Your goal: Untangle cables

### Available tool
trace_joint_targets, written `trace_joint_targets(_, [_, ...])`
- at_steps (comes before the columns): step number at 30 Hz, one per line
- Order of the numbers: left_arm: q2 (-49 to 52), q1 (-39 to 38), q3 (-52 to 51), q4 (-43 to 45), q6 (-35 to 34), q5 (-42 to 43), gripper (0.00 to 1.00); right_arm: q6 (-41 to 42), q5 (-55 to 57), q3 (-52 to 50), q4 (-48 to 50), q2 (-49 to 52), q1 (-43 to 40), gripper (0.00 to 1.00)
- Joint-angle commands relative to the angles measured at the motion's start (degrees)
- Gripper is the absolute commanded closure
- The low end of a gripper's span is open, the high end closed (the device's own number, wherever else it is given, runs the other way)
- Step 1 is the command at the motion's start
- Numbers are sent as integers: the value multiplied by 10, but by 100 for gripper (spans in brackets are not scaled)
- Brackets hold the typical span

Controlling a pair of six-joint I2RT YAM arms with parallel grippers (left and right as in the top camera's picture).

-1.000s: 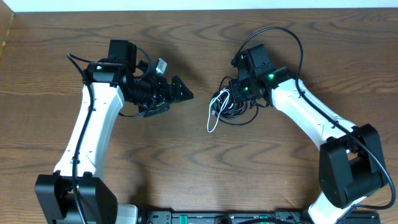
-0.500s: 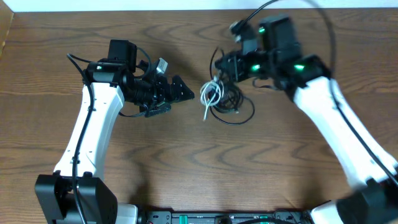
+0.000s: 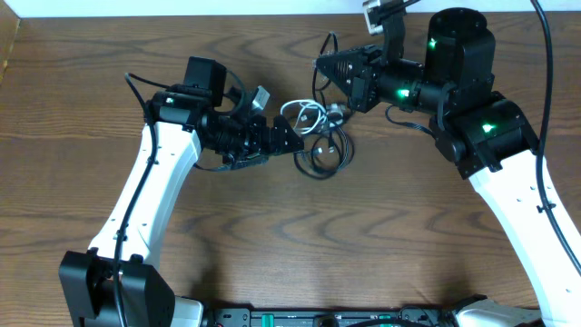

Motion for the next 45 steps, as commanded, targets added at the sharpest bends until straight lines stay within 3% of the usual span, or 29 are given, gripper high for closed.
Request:
trace_joint_targets(1, [0,-4,7,11,-21,7,1,24,-7,8,3,-10,-1,99])
trace_joint_targets(5, [0,-4,7,40,-90,8,1,38,-6,8,10,-10,-1,99])
trace_joint_targets(12, [0,-4,7,94,-133,-2,1,84,-5,8,27,-10,-1,99])
trace_joint_targets(18, [1,-4,7,106,-235,-138,1,110,-33,8,62,-11,-1,99])
trace_joint_targets(25, [1,-4,7,182,-238,-190,2,154,-78,8,90,-14,-2,99])
trace_joint_targets(29, [2,-4,7,189,-238,-231,31,154,-95,8,87,-18,-5,99])
trace_joint_targets(30, [2,-4,7,186,-238,-247,34,154,-95,8,85,-19,-9,99])
trace_joint_targets(34, [8,-4,-1,165,-238,-304,42,154,-95,8,71,-22,-31,99])
trace_joint_targets(39, [18,-4,-19,155,-238,-313,57,154,-127,8,68,-25,-73,99])
trace_joint_targets(45, [43,-4,-20,147,-235,-314,59,160,-164,8,68,-39,-131,99])
